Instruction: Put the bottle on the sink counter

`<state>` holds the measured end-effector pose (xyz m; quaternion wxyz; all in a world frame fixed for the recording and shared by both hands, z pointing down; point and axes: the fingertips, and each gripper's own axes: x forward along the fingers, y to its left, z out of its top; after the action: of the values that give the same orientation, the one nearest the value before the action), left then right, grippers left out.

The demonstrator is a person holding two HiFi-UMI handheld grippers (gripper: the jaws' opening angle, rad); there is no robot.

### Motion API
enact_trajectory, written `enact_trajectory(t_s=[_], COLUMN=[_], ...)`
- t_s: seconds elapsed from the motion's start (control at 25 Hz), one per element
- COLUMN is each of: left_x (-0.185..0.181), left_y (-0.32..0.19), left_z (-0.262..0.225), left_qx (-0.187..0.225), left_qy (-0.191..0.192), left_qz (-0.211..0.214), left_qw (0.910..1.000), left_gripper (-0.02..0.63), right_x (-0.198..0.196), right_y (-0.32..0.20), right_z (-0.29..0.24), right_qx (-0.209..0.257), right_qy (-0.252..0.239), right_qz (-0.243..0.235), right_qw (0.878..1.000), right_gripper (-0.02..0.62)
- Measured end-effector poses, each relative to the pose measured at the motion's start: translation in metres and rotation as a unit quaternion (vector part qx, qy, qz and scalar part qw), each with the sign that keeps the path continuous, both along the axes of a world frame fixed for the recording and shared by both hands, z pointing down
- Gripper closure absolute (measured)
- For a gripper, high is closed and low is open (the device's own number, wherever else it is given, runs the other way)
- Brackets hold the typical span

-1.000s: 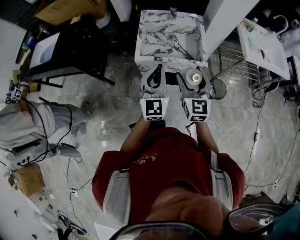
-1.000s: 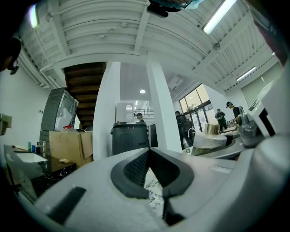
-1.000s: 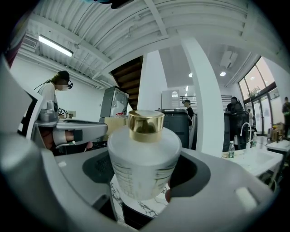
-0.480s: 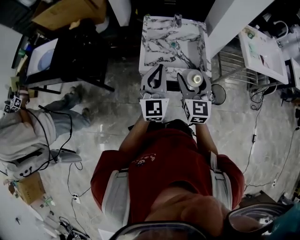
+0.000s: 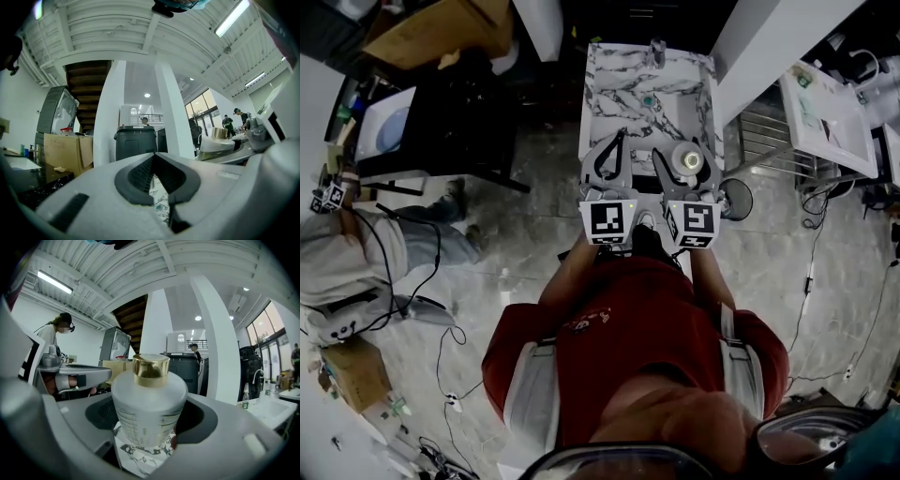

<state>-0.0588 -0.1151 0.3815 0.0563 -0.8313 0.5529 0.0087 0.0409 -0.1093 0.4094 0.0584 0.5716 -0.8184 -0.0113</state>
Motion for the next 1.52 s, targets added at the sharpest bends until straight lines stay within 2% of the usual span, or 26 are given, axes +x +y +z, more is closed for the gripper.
enact_trajectory(t_s=[0.8,1.52], left_x=[0.058,0.092], left_y=[-0.102,-0.161], left_z=[-0.014,-0.009], left_qx=[0.013,0.000], left_qy=[-0.013,-0.024], left_qz=[-0.021,-0.076], left_qw=[0.9996,0.9969], left_gripper=[0.603,0.603], right_x=[0.058,0.094], right_y=[-0.107,-0.172], right_z=[-0.008,0.010], right_qx=[0.010,-0.012], right_qy=[-0.015,-0.031], right_qz=[-0.020,-0.073], right_qw=[1.000,0.997], right_gripper=[0.252,0.252])
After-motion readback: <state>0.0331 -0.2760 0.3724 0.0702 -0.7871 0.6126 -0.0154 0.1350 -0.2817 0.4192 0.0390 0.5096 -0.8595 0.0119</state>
